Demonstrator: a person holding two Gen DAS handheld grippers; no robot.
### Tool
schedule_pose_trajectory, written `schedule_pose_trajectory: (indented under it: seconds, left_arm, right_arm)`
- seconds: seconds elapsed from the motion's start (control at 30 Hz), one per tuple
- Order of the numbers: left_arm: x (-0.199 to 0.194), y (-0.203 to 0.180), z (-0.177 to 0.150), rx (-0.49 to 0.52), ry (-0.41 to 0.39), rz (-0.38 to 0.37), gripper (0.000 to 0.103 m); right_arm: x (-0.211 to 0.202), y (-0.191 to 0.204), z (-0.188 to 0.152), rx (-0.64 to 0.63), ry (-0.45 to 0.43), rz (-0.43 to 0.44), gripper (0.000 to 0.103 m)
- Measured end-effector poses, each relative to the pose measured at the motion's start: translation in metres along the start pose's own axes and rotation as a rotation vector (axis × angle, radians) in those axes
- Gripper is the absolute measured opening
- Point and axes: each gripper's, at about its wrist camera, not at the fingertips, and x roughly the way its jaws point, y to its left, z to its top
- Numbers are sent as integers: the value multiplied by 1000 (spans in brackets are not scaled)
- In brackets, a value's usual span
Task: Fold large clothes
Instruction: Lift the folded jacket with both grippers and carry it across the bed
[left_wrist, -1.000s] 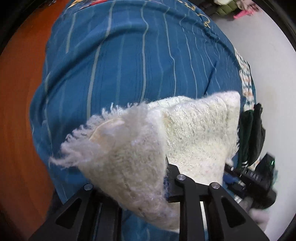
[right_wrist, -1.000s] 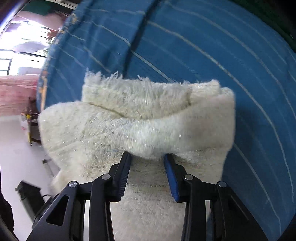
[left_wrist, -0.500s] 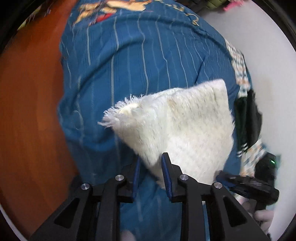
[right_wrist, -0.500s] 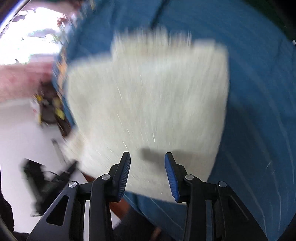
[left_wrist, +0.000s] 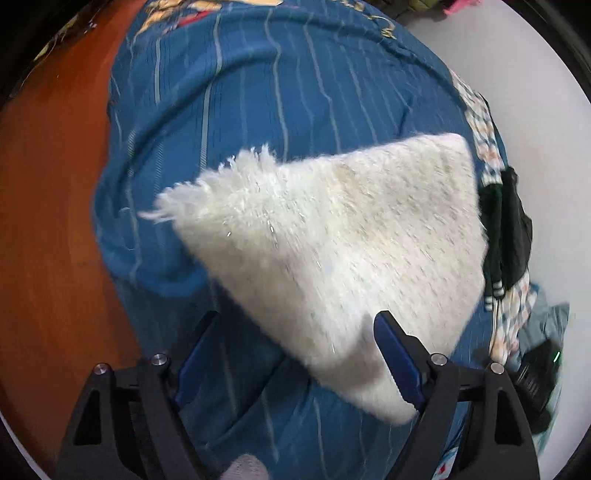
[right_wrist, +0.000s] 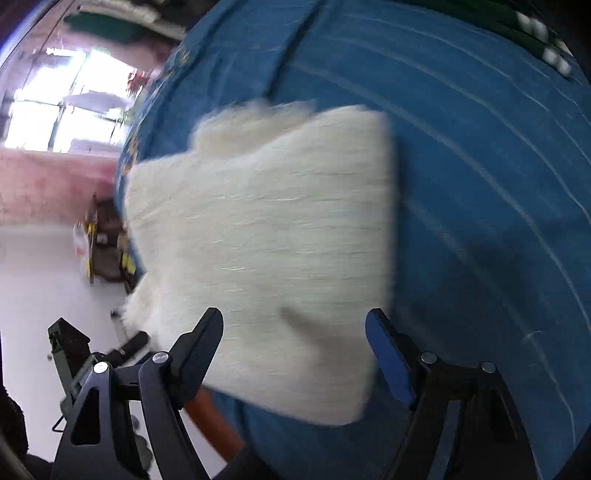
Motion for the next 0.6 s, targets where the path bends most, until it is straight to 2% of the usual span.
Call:
schedule_pose_trajectory:
  seconds: [0.07, 0.13, 0.2, 0.27, 0.3, 0.33, 0.43, 0.5, 0.57, 0.6]
  left_arm:
    - [8, 6, 5, -44, -13, -16, 83]
    - [14, 14, 13, -114, -33, -58, 83]
    - [17, 24, 22, -179, -68, -88, 81]
    - [17, 30, 29, -198, -102, -114, 58]
    - [17, 31, 33, -195, -104, -130, 31]
    - [19, 32, 37, -191, -95, -143, 25]
    - [14, 27, 44, -152, -105, -127, 22]
    - [12, 23, 47, -118, -105, -105, 22]
    - [9, 21, 49, -105, -106, -89, 21]
    - [8, 20, 50, -101, -108, -83, 21]
  right_arm:
    - [9, -33, -2, 61, 29, 51, 81]
    - [32, -59, -1, 124, 66, 183, 81]
    - [52, -74, 1, 168, 93, 279, 81]
    - [79, -80, 5, 190, 106, 417, 81]
    - [91, -77, 5, 183, 103, 469, 81]
    - [97, -74, 8, 170, 101, 506, 82]
    - [118, -50, 22, 89, 85, 576, 83]
    - [122, -42, 25, 74, 79, 593, 83]
    - [128, -28, 32, 75, 64, 615, 76]
    - [126, -24, 33, 83, 47, 631, 67]
